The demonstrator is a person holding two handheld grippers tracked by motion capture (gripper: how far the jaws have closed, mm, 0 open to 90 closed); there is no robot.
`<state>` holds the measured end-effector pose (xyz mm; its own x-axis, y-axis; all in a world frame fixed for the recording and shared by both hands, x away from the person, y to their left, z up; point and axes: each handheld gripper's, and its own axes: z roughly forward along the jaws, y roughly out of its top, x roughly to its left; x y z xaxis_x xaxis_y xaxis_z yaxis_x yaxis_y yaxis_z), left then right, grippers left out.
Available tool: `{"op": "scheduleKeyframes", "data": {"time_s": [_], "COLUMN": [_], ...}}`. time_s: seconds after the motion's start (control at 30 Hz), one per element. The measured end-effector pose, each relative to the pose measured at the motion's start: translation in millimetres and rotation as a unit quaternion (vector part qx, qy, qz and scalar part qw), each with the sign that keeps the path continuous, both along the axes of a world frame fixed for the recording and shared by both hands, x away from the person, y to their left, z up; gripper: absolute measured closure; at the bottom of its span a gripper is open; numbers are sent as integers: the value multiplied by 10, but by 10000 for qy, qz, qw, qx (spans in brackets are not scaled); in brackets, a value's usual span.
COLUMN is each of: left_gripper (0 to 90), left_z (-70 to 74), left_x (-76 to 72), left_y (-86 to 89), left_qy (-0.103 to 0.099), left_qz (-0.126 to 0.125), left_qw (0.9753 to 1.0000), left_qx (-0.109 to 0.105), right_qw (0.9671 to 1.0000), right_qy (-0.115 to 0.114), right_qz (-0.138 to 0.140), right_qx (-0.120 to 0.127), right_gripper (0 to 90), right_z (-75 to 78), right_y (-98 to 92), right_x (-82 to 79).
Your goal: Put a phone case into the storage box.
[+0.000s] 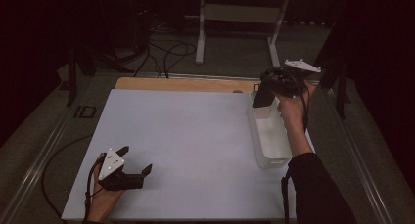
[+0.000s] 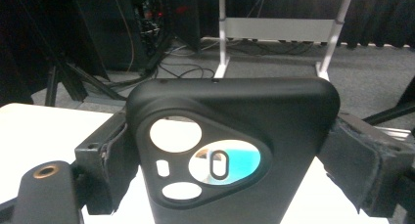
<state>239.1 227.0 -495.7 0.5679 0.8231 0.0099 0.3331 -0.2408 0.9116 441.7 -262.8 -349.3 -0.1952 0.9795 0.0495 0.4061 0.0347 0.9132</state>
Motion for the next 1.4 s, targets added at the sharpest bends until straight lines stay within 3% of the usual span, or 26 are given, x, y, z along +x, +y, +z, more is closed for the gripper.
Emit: {"op": "scheduleKeyframes", "data": {"time_s": [0.37,0.8,1.4], "left_gripper": [4,4,4], "left_z": [-1,-1,4], "left_x": [-1,0,-15], "left_y": [-3,-7,-2], "left_qy": [-4,-5,-25], "left_qz": [-3,-9,-24], "left_qw": [10000,10000,10000], "left_qx": [5,16,-3], "right_qw": [9999,9992,9977], "right_qy": [51,239,496], "right_qz": [-108,-223,-285], "right_qx": [-110,-215,-373], "right_gripper": [137,137,136], "right_z": [-49,-208,-445], "right_y": [-38,-73,36], "right_x": [19,58,178]}}
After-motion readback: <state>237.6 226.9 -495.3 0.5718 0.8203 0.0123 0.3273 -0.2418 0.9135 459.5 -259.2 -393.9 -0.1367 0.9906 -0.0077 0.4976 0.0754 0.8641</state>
